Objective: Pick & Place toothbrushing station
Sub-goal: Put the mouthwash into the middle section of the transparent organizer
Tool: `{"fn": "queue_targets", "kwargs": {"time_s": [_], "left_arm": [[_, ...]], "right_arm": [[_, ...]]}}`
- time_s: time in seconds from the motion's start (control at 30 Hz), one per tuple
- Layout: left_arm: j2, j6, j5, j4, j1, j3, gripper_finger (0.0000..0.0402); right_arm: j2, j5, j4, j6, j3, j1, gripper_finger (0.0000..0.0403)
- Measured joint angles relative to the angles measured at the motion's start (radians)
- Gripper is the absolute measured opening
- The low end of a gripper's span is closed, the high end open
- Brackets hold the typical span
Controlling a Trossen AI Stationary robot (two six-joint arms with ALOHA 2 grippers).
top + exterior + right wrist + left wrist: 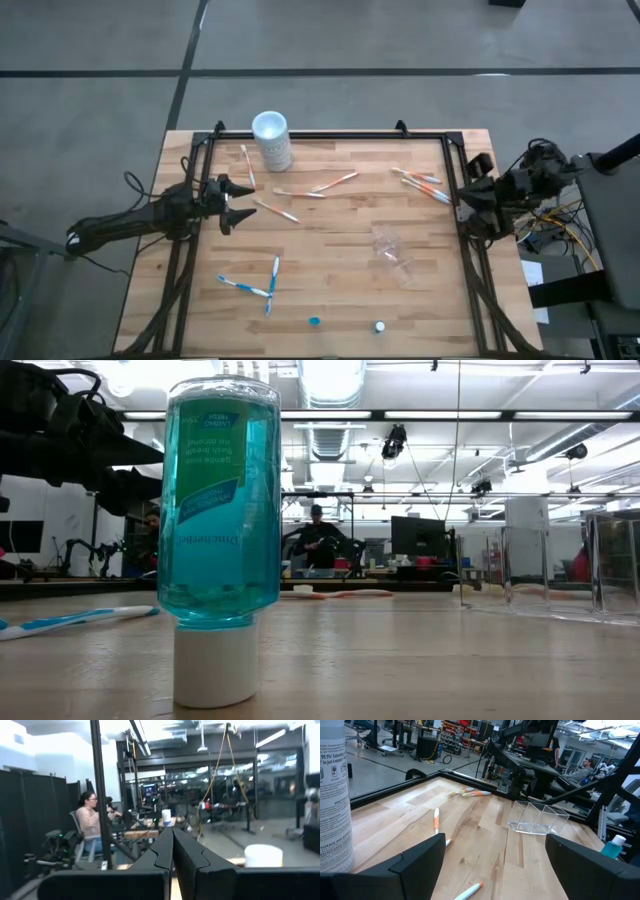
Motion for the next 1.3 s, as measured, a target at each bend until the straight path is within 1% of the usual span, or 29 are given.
{"fn": "queue_targets", "kwargs": {"time_s": [0.1, 0.33, 0.4, 0.47, 0.53, 0.67, 0.83, 1.03, 1.3], "left_arm": [[0.000, 0.000, 0.000, 0.000, 0.000, 0.000, 0.0348], [0.000, 0.000, 0.000, 0.000, 0.000, 0.000, 0.0349], [0.000, 0.000, 0.000, 0.000, 0.000, 0.000, 0.0348], [0.000, 0.000, 0.000, 0.000, 0.000, 0.000, 0.0349], [0.000, 0.000, 0.000, 0.000, 0.000, 0.000, 0.0350], [0.000, 0.000, 0.000, 0.000, 0.000, 0.000, 0.0349], [0.000, 0.000, 0.000, 0.000, 0.000, 0.000, 0.0350], [0.000, 0.000, 0.000, 0.000, 0.000, 0.000, 0.0349], [0.000, 0.000, 0.000, 0.000, 0.000, 0.000, 0.0350]], "right_arm": [[0.082, 0.000, 0.000, -0.040, 0.090, 0.000, 0.0008], [0.304, 0.016, -0.016, -0.043, 0.294, -0.001, 0.0008], [0.368, 0.040, -0.058, -0.039, 0.354, 0.000, 0.0008], [0.430, 0.067, -0.133, -0.001, 0.418, 0.000, 0.0008], [0.485, 0.089, -0.245, 0.079, 0.484, 0.000, 0.0008], [0.590, 0.090, -0.499, 0.280, 0.604, 0.000, 0.0008], [0.710, 0.089, -0.750, 0.524, 0.701, 0.000, 0.0008], [0.798, 0.086, -0.866, 0.778, 0.728, 0.000, 0.0008], [0.874, 0.066, -0.891, 1.013, 0.650, 0.000, 0.0008]]}}
